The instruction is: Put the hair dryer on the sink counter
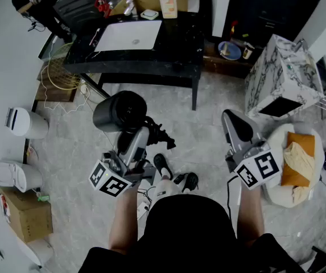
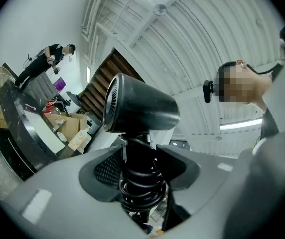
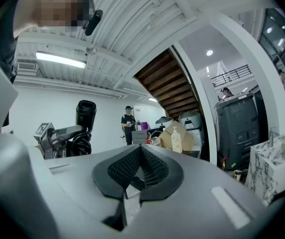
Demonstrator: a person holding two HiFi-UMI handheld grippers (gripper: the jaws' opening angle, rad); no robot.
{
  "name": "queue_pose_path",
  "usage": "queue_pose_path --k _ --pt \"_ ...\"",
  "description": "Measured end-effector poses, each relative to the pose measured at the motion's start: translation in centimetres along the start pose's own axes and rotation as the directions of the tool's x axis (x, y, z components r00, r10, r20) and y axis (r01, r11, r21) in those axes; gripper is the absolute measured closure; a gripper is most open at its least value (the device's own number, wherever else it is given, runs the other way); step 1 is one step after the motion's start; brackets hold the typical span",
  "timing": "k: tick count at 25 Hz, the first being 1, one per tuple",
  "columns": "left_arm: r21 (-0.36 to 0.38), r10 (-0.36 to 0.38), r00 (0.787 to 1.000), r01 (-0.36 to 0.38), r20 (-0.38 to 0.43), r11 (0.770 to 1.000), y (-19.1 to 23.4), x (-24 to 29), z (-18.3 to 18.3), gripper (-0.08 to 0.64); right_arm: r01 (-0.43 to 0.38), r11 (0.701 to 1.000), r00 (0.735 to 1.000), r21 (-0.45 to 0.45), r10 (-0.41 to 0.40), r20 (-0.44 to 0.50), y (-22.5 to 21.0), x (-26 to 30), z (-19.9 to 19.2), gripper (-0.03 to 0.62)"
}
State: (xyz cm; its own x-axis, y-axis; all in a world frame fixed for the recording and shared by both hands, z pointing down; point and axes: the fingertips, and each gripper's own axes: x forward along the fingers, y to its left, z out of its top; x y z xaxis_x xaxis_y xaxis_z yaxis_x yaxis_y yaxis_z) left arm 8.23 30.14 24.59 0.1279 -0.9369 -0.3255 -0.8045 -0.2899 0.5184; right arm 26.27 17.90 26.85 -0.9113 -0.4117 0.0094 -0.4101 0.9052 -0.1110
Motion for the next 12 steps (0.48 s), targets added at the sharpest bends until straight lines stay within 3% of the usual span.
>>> queue_pose_path --k 12 --pt "0.000 0.034 0.999 -0.034 0.010 0.999 -1.2 -0.5 1.1 0.351 0.016 1.000 0.999 -0.005 -0.016 -0.030 0.4 -1.6 0.9 0.584"
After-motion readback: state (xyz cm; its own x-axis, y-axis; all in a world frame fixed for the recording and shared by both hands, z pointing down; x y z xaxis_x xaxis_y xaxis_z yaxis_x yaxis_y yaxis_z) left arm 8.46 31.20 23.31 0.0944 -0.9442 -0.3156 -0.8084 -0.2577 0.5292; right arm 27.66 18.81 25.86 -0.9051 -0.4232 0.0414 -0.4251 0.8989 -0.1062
